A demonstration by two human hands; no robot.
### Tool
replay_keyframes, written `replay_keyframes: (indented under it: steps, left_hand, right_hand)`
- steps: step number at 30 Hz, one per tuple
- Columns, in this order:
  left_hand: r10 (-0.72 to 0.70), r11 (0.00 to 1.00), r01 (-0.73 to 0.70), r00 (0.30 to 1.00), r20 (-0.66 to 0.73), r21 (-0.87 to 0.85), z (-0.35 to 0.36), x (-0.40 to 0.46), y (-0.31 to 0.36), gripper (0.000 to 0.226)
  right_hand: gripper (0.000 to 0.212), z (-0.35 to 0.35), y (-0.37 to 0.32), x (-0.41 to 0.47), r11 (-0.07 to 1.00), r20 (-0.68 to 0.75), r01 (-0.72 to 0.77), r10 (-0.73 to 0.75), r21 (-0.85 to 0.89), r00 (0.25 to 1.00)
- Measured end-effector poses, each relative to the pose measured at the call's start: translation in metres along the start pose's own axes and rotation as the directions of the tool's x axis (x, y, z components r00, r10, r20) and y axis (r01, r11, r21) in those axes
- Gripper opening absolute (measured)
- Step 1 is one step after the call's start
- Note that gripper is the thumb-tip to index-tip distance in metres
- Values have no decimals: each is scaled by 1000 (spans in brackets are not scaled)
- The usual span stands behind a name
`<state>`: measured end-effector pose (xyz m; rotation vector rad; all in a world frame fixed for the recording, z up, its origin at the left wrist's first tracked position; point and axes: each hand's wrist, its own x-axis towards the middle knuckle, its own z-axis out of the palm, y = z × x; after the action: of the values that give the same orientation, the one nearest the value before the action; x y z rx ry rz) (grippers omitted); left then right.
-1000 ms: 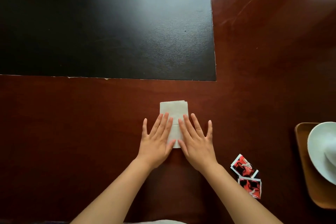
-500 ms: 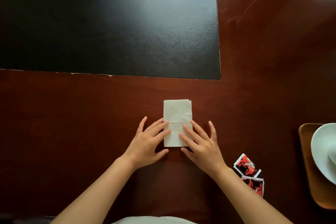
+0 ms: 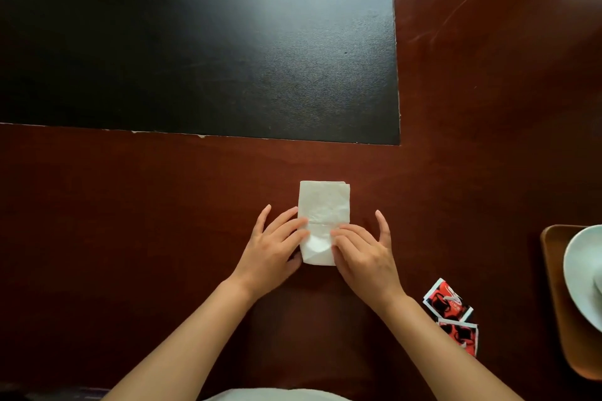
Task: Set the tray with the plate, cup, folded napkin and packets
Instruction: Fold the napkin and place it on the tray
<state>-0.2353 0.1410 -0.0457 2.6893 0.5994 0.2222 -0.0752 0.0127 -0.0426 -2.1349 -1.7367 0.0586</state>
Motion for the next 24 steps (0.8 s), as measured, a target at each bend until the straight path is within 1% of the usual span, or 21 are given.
replay_keyframes:
  steps: [2, 5, 6, 8, 10, 13, 14, 15, 17, 21, 24]
  left_hand:
    - [5, 1000, -4, 997, -80, 10, 3, 3, 1, 22]
    - [-20, 998, 12, 990, -138, -60, 4, 5, 1, 11]
    - [-34, 996, 21, 989, -142, -92, 4, 6, 0, 10]
    - [-67, 987, 45, 989, -134, -156, 3, 7, -1, 10]
    - [-121, 971, 91, 985, -126, -222, 1, 8, 0, 14]
    - [-277, 916, 222, 953, -126, -333, -1, 11, 4, 15]
    - [-326, 898, 267, 938, -120, -349, -2, 13, 6, 14]
    - [-365, 884, 305, 924, -115, -355, -2, 15, 8, 14]
    - [-417, 867, 358, 902, -112, -346, -2, 20, 11, 16]
    - [-496, 835, 432, 859, -126, -339, -1, 33, 18, 13]
    - [-533, 812, 458, 834, -141, -362, 0, 40, 18, 9]
  right_hand:
    - [14, 0, 0, -2, 1000, 46, -8, 8, 11, 999]
    - [40, 2, 1, -8, 999, 149, -27, 24, 21, 989]
    - [44, 2, 2, -9, 999, 162, -30, 25, 31, 986]
    - [42, 3, 4, -9, 997, 135, -45, 37, 56, 990]
    - [36, 3, 6, -5, 993, 76, -84, 78, 88, 994]
    - [15, 1, 8, 7, 977, 9, -170, 170, 131, 985]
    - [6, 1, 9, 11, 970, -1, -200, 202, 137, 979]
    - [3, 1, 9, 16, 961, -5, -236, 239, 146, 971]
    - [16, 1, 8, 26, 933, 16, -323, 324, 157, 946]
    - [23, 3, 5, 41, 874, 31, -474, 473, 110, 880]
    - [23, 6, 3, 45, 843, 31, -532, 531, 73, 847]
